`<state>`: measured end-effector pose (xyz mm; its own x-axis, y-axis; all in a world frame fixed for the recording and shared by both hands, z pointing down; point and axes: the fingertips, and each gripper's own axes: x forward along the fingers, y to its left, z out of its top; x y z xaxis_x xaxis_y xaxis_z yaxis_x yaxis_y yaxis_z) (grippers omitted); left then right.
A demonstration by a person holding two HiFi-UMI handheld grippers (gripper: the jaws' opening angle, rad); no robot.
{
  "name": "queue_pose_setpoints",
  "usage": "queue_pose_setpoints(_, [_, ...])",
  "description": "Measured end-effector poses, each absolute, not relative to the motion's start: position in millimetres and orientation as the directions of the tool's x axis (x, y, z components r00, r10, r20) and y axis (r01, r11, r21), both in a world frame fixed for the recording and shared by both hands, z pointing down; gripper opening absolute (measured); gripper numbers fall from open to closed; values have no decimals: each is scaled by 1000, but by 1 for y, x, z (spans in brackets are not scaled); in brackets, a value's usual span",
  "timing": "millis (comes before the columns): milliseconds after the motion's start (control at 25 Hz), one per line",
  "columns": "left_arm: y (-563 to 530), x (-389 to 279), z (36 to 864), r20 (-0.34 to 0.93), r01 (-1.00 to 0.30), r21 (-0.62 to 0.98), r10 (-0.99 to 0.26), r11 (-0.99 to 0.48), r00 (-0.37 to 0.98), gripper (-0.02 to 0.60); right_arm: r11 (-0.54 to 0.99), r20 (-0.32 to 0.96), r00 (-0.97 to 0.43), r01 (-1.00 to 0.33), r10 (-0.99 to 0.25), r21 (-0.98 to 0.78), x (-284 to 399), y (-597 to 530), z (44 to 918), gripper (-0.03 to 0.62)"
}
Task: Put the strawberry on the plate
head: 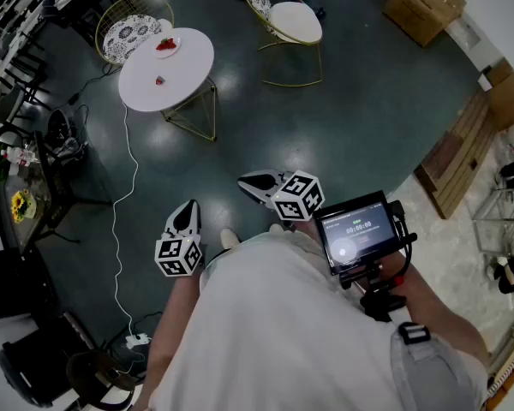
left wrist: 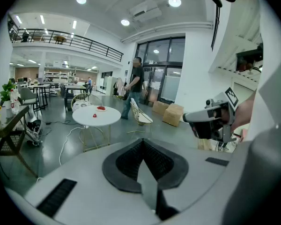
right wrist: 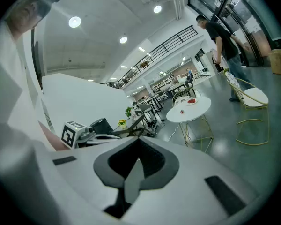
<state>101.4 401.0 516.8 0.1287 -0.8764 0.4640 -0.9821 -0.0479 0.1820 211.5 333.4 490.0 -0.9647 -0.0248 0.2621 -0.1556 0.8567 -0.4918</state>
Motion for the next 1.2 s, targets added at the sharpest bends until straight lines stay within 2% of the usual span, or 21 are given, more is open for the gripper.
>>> queue_pose_setpoints(240, [393, 111, 514, 459, -982, 181, -878, -58, 136, 8, 840, 207, -978, -143, -38, -523, 218, 325, 482, 8])
queue_pose_setpoints(1200, [384, 134, 513, 472, -987, 156, -875, -42, 111, 8, 838, 220, -975, -141, -26, -527, 238, 311, 495, 8])
